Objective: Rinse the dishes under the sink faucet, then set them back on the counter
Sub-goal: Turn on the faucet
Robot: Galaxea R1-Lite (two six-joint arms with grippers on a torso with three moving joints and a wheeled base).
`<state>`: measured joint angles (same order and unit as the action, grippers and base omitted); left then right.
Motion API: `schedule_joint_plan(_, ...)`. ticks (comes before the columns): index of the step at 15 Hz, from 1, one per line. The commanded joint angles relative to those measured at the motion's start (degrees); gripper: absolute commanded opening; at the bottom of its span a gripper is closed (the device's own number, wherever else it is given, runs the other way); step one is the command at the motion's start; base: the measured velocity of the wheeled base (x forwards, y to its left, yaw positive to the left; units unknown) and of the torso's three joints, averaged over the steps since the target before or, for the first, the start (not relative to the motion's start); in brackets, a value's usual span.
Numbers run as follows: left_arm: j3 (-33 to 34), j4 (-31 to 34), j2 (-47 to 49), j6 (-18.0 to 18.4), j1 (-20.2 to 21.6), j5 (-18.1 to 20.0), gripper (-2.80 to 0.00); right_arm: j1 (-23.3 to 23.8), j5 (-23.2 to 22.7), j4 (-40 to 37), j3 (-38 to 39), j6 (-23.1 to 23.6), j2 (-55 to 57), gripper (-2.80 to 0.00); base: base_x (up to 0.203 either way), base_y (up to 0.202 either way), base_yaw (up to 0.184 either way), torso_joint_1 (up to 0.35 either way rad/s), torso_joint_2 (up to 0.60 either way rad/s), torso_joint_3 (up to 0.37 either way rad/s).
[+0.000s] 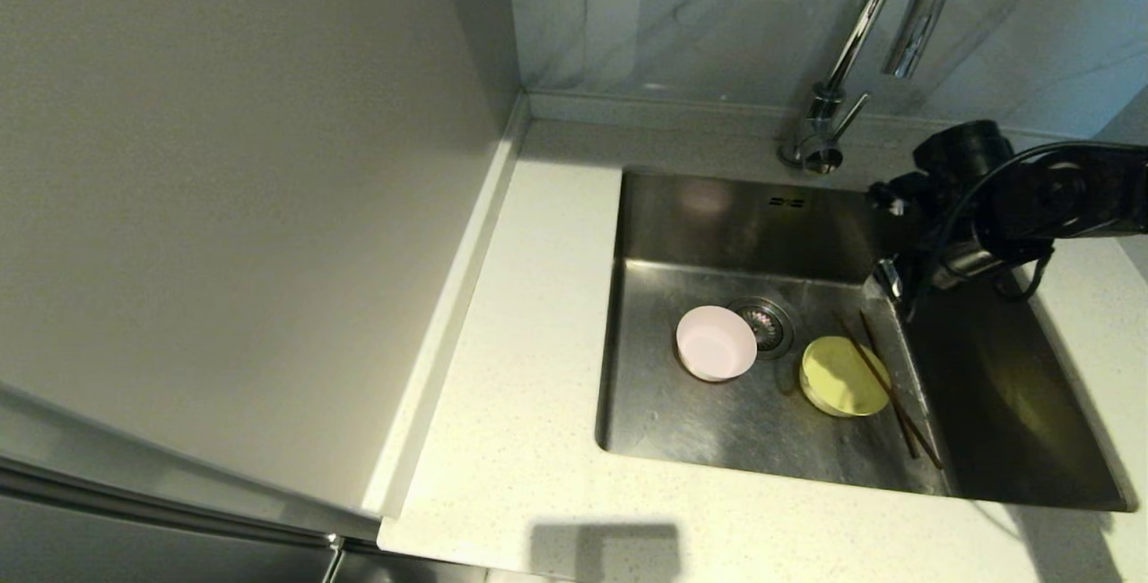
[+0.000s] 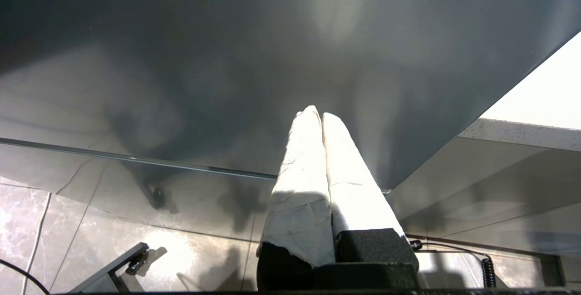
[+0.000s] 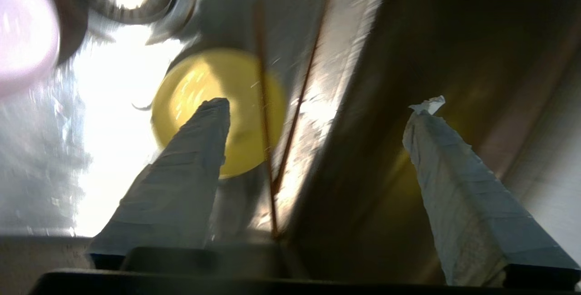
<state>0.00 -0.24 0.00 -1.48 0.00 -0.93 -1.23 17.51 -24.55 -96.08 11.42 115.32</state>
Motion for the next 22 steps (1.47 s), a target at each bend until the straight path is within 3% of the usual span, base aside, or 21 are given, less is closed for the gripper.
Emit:
schedule_joint_plan(1,0.0,-0.02,-0.18,-0.02,0.0,-0.04,-2.8,2.57,-0.29,-0.18,-2.97,-1.21,-4.31,0.0,0.0,0.0,0.0,0.0,0.0,0.0)
schedule_joint_plan(2,0.0,-0.02,-0.18,-0.02,0.0,-0.04,-2.8,3.56,-0.39,-0.29,-3.65,-1.58,-5.19,-2.8,0.0,0.0,0.0,0.0,0.0,0.0)
schedule_joint_plan(7,0.0,-0.02,-0.18,-0.02,0.0,-0.04,-2.8,7.31,-3.91,-0.55,-6.46,-3.84,-7.55,-2.8,0.0,0.0,0.0,0.0,0.0,0.0)
schedule_joint_plan(14,0.0,0.06,-0.18,-0.02,0.0,-0.04,-2.8,7.45,-8.72,-0.53,-16.07,-25.0,-2.1,-2.8,0.0,0.0,0.0,0.0,0.0,0.0)
schedule_joint_plan(19,0.0,-0.02,-0.18,-0.02,0.0,-0.04,-2.8,11.29,-21.84,3.07,-18.08,-39.73,2.07,-2.8,0.0,0.0,0.0,0.0,0.0,0.0)
schedule_joint_plan(22,0.0,-0.02,-0.18,-0.02,0.0,-0.04,-2.8,13.52,-33.97,8.04,-18.11,-45.7,1.63,-2.8,0.0,0.0,0.0,0.0,0.0,0.0)
